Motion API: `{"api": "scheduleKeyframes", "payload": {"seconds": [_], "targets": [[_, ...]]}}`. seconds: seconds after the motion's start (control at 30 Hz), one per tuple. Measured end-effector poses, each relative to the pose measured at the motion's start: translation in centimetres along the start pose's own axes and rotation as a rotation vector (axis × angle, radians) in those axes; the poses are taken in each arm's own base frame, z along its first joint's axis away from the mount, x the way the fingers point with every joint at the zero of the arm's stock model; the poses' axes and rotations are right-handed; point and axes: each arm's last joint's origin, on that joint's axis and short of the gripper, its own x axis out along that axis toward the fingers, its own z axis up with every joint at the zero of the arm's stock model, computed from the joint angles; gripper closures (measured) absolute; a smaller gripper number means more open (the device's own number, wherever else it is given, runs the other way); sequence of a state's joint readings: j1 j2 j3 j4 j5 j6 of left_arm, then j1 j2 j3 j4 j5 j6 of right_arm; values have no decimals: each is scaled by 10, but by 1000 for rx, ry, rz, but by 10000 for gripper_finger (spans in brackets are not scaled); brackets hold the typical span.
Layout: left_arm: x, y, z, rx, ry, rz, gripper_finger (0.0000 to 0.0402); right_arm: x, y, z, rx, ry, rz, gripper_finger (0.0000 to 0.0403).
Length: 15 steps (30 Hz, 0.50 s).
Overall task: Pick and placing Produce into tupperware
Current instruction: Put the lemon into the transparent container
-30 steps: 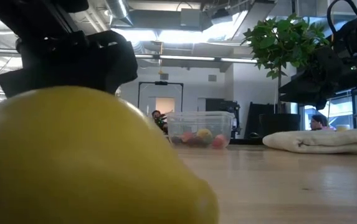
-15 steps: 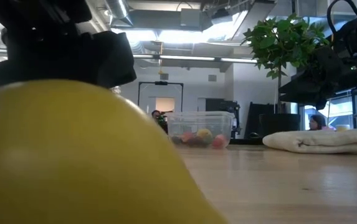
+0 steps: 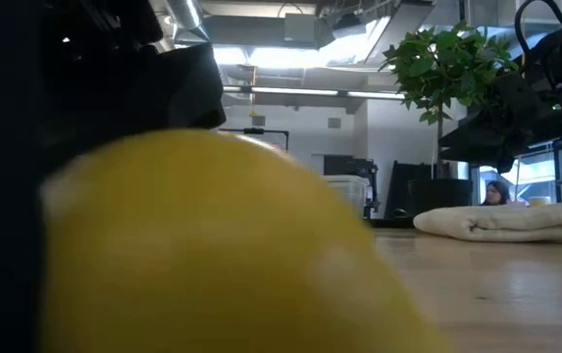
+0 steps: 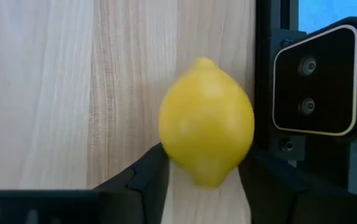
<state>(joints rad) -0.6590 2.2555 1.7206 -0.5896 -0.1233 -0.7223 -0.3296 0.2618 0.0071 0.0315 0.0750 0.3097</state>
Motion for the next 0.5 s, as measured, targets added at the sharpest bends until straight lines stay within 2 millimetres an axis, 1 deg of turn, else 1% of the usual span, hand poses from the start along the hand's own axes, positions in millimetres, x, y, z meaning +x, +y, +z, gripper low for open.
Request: {"api": "scheduleKeyframes", "payload": {"seconds": [0.13, 0.33, 0.5], "targets": [[0, 0, 0, 1, -11, 11, 259, 0, 0, 0, 0, 0, 0, 208], [0, 0, 0, 0, -11, 12, 315, 0, 0, 0, 0, 0, 0, 208], [0, 0, 1, -1, -14, 11, 346, 0, 0, 0, 0, 0, 0, 208]]}}
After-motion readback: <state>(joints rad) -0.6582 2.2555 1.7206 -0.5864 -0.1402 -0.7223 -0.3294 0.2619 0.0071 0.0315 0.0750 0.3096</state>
